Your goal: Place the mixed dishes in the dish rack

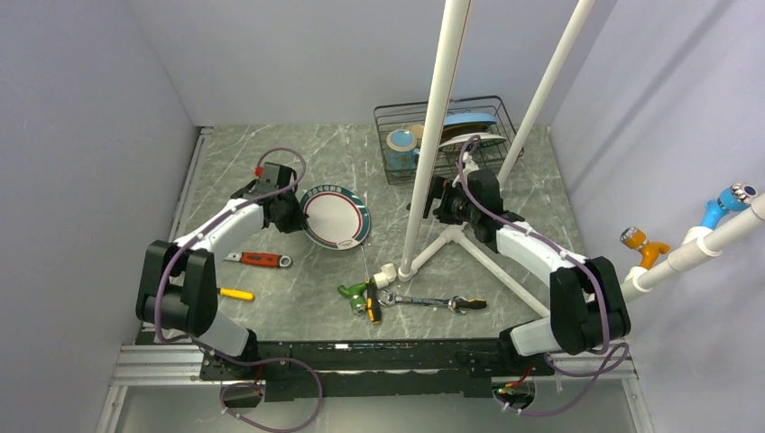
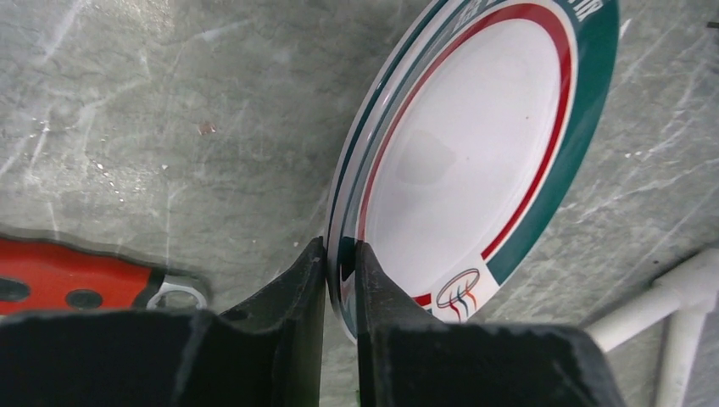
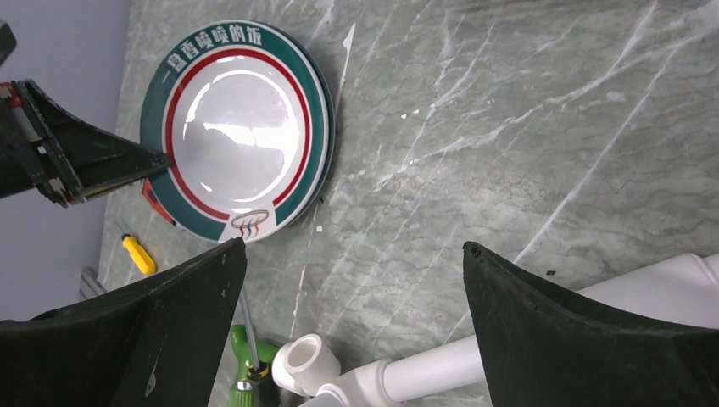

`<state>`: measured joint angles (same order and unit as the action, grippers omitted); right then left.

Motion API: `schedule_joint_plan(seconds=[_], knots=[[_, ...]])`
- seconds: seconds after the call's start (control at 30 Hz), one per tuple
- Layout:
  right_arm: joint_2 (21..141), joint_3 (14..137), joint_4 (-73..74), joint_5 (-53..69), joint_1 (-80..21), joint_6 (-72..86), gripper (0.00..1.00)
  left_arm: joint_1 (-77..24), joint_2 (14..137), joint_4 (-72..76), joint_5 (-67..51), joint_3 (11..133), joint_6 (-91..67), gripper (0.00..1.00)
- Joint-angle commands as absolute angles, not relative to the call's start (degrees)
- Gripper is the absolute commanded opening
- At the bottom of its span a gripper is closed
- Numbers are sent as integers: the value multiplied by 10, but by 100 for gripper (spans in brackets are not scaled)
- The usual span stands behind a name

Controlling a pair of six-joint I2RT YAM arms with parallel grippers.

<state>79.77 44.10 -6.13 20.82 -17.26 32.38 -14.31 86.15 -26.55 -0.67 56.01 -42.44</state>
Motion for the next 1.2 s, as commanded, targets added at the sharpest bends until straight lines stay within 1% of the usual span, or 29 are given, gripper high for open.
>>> schedule_joint_plan(seconds=[0.0,0.27,0.43,0.6,0.7,1.0,1.07,1.1,1.13,1.17], knots=[[806,468,-70,185,-181,312,100,-155,890,-333,49,595,-376,0],[825,475,-67,179,-187,308,100,-164,943,-345,77,622,-345,0],[838,480,-63,170,-191,302,100,-181,966,-371,117,649,-323,3],[851,486,-63,167,-192,300,100,-189,986,-390,135,673,-302,0],[859,489,-63,165,-194,296,100,-196,988,-399,152,681,-293,0],[881,506,-59,161,-200,284,100,-199,1010,-392,128,697,-258,2],[885,506,-60,161,-202,284,100,-199,1016,-388,112,702,-250,0],[887,506,-61,161,-203,285,100,-199,1020,-387,104,704,-247,3],[888,505,-62,161,-205,285,100,-198,1023,-387,96,707,-242,7],[889,504,-63,160,-205,285,100,-198,1025,-384,88,708,-237,14]])
